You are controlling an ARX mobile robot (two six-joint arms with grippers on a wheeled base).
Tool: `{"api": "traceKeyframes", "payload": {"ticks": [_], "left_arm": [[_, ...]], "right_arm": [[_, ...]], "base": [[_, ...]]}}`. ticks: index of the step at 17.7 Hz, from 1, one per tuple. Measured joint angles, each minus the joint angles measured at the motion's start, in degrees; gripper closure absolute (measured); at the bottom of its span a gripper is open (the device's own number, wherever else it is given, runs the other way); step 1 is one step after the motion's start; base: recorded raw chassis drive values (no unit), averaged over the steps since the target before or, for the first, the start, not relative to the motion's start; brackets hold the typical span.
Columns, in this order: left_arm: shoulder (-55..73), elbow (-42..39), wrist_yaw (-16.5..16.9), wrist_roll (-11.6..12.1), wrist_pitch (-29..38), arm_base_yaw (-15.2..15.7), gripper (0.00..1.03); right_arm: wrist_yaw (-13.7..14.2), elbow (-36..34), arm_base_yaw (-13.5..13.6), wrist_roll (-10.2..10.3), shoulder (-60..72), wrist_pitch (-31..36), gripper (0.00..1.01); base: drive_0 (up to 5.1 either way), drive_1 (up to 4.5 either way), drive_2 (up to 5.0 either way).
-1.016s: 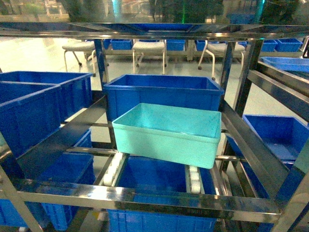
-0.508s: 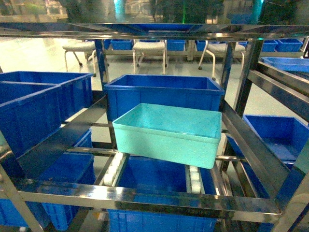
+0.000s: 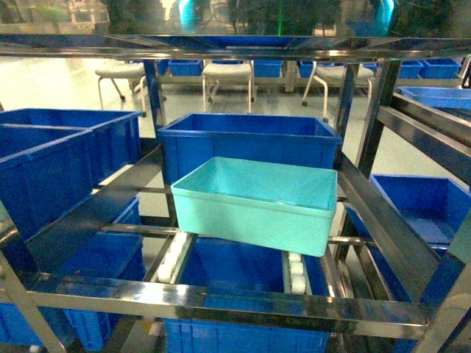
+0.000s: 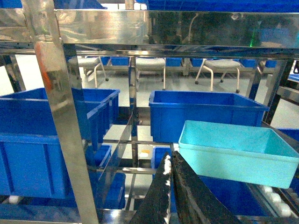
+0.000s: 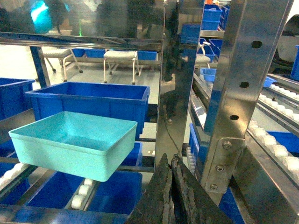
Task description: Organize blue bins on left shelf correctly
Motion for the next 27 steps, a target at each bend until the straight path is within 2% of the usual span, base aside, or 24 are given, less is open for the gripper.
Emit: {"api": "traceKeyframes", "payload": {"ticks": [5,11,12,13,14,15,16,25,26,27], "left_arm": [[-10.0,0.0,0.0,0.0,-9.7,0.0,1.01],[-17.4,0.0,0.0,0.0,-17.0,0.0,1.01],[-20.2,0.1,0.0,0.0,-20.9,0.0,1.01],[-25.9,0.0,0.0,0.0,-27.9,0.0,1.01],[-26.9,0.2,0.0,0.0,-26.4,0.0,1.01],[-27.0,0.0,0.0,0.0,-27.8,0.0,1.01],[-27.0,0.0,0.0,0.0,-27.3,0.0,1.01],[-27.0,0.0,0.0,0.0,-27.5,0.0,1.01],[-27.0,0.0,0.0,0.0,-27.5,0.0,0.91],[-27.0,0.0,0.0,0.0,-27.5,0.0,0.74]], "right_arm": [[0.0,0.0,0.0,0.0,-12.2,-11.5,0.99],[0.0,0.0,0.0,0.0,-21.4,-20.6,0.99],[0.0,0.0,0.0,0.0,-22.5,-21.6,0.99],[0.0,0.0,0.0,0.0,-23.6,-22.6,0.99],[-0.1,0.0,0.0,0.0,-24.4,-23.6,0.99],[-0.2,0.0,0.0,0.0,-28.7,-30.2,0.99],[-0.2,0.0,0.0,0.0,-34.1,-33.3,0.99],[-0.2,0.0,0.0,0.0,-33.9,-33.7,0.99],[-0.2,0.0,0.0,-0.1,-33.9,-33.7,0.92],[-0.2,0.0,0.0,-0.1,-33.9,-33.7,0.76]], "base": [[0.0,0.00,0.0],[0.0,0.00,0.0],[0.0,0.00,0.0],[0.0,0.00,0.0],[0.0,0.00,0.0],[0.0,0.00,0.0],[0.0,0.00,0.0],[0.0,0.00,0.0],[0.0,0.00,0.0],[0.0,0.00,0.0]]}}
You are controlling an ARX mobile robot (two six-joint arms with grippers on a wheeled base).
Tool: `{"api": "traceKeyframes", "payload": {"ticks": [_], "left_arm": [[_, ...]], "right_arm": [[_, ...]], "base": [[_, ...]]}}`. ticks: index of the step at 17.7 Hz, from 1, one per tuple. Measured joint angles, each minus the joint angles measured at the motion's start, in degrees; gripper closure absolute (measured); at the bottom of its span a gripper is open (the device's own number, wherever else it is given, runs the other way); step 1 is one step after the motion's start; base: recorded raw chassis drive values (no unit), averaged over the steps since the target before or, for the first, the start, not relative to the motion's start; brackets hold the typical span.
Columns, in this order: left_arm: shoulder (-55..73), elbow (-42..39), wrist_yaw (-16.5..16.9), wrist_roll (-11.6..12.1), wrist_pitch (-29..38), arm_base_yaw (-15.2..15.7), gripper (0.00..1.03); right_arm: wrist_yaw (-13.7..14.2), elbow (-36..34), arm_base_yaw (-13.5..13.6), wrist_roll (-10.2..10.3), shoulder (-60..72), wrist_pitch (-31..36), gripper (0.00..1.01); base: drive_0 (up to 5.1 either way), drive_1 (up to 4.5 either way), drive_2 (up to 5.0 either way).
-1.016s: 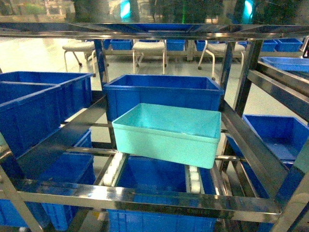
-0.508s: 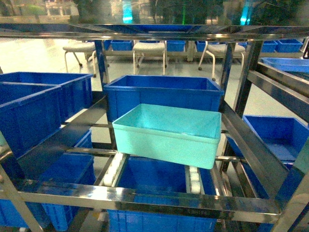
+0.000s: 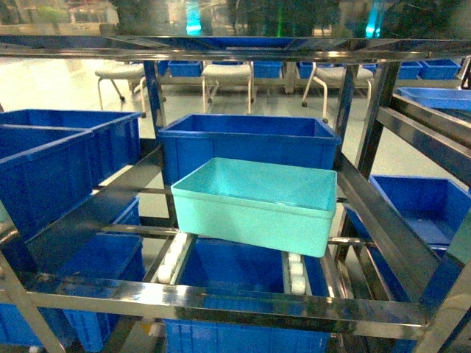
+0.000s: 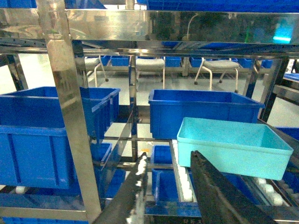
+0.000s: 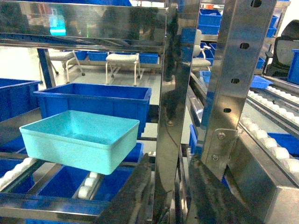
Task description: Organize blue bins on left shelf correctly
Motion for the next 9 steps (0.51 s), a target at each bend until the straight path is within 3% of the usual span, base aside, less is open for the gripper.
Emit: {"api": "traceKeyframes", "payload": {"ticks": [1,6,7,9], "left_arm": [[0.0,0.0,0.0,0.0,0.0,0.0,0.58],[0.0,0.0,0.0,0.0,0.0,0.0,0.06],[0.0,0.0,0.0,0.1,0.0,0.0,0.04],[0.0,0.0,0.0,0.1,0.0,0.0,0.05]], "right_arm": [[0.0,0.0,0.0,0.0,0.0,0.0,0.61],[0.0,0.0,0.0,0.0,0.0,0.0,0.08],[0.0,0.0,0.0,0.0,0.0,0.0,0.01],[0.0,0.0,0.0,0.0,0.0,0.0,0.03]], "base": [[0.0,0.00,0.0],[0.0,0.00,0.0],[0.0,0.00,0.0],[0.0,0.00,0.0]]}}
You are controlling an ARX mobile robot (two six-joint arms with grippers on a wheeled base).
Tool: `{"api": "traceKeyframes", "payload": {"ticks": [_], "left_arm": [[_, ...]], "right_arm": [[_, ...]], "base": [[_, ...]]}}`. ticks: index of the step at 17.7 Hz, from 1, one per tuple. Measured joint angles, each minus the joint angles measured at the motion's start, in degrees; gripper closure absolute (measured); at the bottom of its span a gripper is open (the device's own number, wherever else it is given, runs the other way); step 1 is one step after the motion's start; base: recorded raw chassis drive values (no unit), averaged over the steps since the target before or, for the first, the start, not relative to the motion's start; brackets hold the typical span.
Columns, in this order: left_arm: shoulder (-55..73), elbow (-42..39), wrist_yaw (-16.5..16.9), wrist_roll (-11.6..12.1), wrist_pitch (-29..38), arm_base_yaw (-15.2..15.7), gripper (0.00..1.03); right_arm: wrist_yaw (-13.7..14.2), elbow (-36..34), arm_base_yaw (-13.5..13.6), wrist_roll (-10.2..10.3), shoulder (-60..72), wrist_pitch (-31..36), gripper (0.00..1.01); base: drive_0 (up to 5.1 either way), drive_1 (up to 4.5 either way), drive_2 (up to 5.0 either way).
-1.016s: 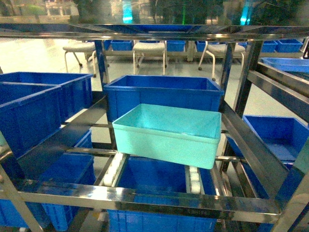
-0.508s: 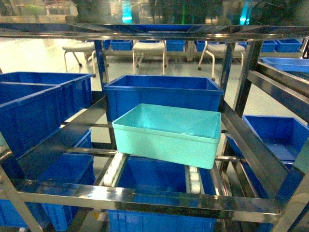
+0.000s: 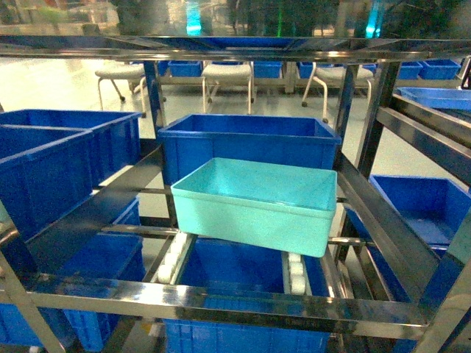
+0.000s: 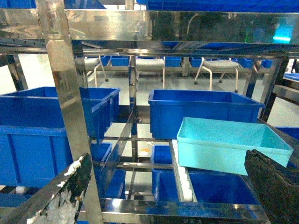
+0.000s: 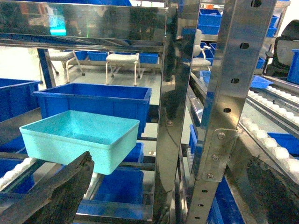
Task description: Organize blue bins on left shelf correctly
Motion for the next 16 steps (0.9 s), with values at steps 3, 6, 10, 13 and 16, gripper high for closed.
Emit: {"api": "traceKeyframes", "payload": {"ticks": [3,6,10,13,16], "left_arm": [[0.0,0.0,0.0,0.0,0.0,0.0,0.05],[0.0,0.0,0.0,0.0,0.0,0.0,0.05],[0.0,0.0,0.0,0.0,0.0,0.0,0.05],[0.0,0.0,0.0,0.0,0.0,0.0,0.05],[0.0,0.0,0.0,0.0,0.0,0.0,0.05]], "right_arm": [[0.0,0.0,0.0,0.0,0.0,0.0,0.03],[0.0,0.0,0.0,0.0,0.0,0.0,0.03],[0.0,0.0,0.0,0.0,0.0,0.0,0.03],[0.0,0.0,0.0,0.0,0.0,0.0,0.03],[0.0,0.0,0.0,0.0,0.0,0.0,0.03]], "base": [[0.0,0.00,0.0],[0.0,0.00,0.0],[0.0,0.00,0.0],[0.0,0.00,0.0],[0.0,0.00,0.0]]}}
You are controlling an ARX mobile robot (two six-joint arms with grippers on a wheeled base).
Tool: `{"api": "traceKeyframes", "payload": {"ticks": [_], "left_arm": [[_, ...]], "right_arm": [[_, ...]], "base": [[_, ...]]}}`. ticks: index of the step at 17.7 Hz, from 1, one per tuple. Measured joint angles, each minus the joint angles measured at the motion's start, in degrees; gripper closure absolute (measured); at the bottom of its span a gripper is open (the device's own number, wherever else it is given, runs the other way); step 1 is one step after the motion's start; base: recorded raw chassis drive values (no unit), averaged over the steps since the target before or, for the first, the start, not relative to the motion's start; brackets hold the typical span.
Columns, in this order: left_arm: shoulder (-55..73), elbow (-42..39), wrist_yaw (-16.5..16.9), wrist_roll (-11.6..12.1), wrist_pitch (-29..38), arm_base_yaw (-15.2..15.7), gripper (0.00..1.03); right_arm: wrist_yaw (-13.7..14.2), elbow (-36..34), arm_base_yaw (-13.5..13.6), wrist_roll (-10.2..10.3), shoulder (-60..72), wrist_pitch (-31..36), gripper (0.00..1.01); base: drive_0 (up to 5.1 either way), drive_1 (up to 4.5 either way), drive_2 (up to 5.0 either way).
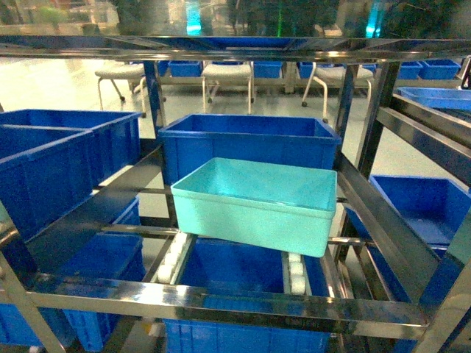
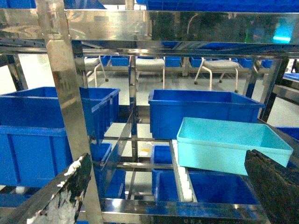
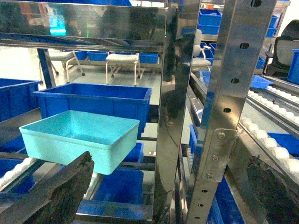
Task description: Organize blue bins on left shelf correctly
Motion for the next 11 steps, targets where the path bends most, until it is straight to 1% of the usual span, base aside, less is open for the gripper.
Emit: {"api": "traceKeyframes", "payload": {"ticks": [11], "left_arm": [[0.0,0.0,0.0,0.0,0.0,0.0,0.05]], "right_arm": [[0.0,0.0,0.0,0.0,0.0,0.0,0.03]], "base": [[0.0,0.00,0.0]]}}
